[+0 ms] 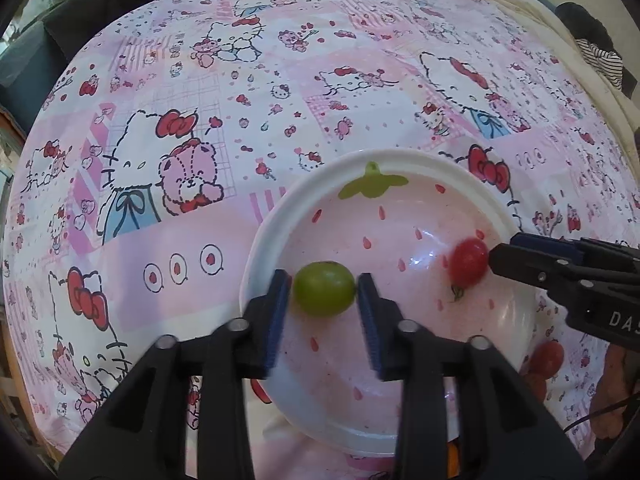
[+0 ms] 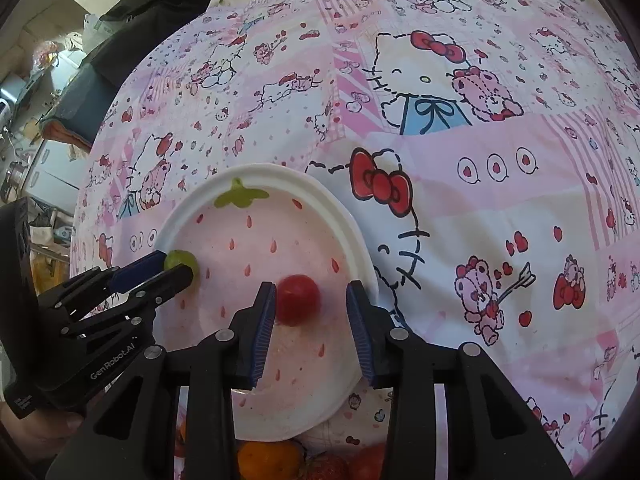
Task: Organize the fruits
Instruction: 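Release the green grape onto the pink plate while the right gripper releases the tomato there, then lift both grippers up and away from the pink plate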
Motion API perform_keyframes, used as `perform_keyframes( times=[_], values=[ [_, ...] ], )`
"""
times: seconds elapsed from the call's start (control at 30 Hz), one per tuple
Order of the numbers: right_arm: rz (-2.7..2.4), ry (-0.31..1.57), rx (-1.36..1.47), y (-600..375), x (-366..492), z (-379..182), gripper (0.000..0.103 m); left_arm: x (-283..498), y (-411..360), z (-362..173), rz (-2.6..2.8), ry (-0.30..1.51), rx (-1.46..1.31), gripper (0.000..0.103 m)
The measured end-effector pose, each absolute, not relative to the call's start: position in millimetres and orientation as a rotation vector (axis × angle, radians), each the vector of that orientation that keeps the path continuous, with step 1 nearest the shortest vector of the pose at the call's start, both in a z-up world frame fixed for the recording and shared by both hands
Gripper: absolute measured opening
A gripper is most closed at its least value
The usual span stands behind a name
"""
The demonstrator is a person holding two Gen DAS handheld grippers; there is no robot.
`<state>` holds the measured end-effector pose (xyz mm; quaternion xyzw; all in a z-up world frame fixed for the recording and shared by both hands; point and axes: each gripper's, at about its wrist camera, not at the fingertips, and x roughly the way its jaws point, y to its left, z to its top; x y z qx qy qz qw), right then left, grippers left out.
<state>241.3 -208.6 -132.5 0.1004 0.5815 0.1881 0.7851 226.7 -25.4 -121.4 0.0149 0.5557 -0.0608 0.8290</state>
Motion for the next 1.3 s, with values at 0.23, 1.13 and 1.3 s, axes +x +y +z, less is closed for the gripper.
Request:
perform_keyframes(
  times=[0.23,1.13,1.3],
  values=[
    [0.427,1.188,0.307,-217,243,-116,0.072,223,-26,-103,-0.149,1.117,0.009,0.071],
    [0.376,0.892,0.237,-236,179,-26,0.083,162,-1,-13,-0.057,0.881,-0.037,0.072],
    [0.357,0.844,0.167,-239,160,-11,0.087,130,5,6,-0.056,0.816,-0.042,0.072]
  ],
)
